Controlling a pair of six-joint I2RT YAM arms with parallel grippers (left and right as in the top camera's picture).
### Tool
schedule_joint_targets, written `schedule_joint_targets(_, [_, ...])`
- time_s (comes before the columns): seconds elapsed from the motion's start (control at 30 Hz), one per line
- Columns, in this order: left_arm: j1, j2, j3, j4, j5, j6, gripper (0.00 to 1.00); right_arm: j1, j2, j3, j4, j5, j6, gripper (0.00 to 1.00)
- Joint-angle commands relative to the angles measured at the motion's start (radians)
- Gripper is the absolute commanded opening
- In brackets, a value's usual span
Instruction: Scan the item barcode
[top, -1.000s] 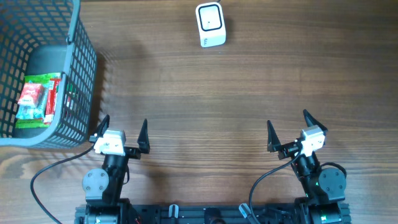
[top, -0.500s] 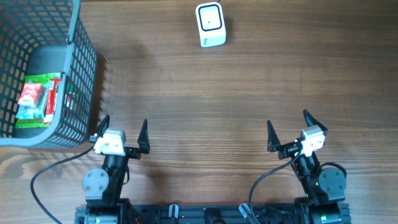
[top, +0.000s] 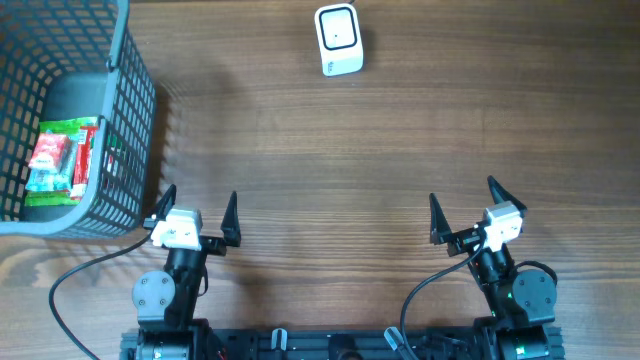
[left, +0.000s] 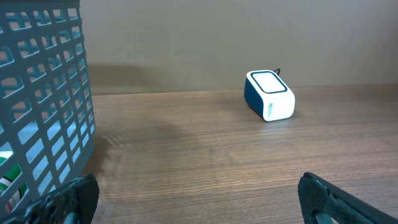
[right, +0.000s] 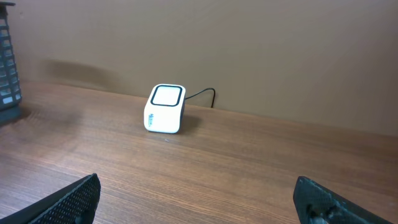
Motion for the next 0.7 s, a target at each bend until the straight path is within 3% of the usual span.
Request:
schedule_joint_targets(0.0, [-0.005,-0.005,-0.001,-0.010,-0.013,0.019,1.00,0.003,0.002,-0.001,0.003,0.007,-0.003,1.00])
schedule_joint_targets(0.5, [-0.005,-0.005,-0.001,-0.008,-0.013,0.053,1.00,0.003,0.002,-0.001,0.003,0.007,-0.003,1.00])
schedule_joint_targets(0.67, [-0.005,-0.005,0.005,-0.001,-0.013,0.002,1.00,0.003,0.002,-0.001,0.003,0.007,-0.003,1.00])
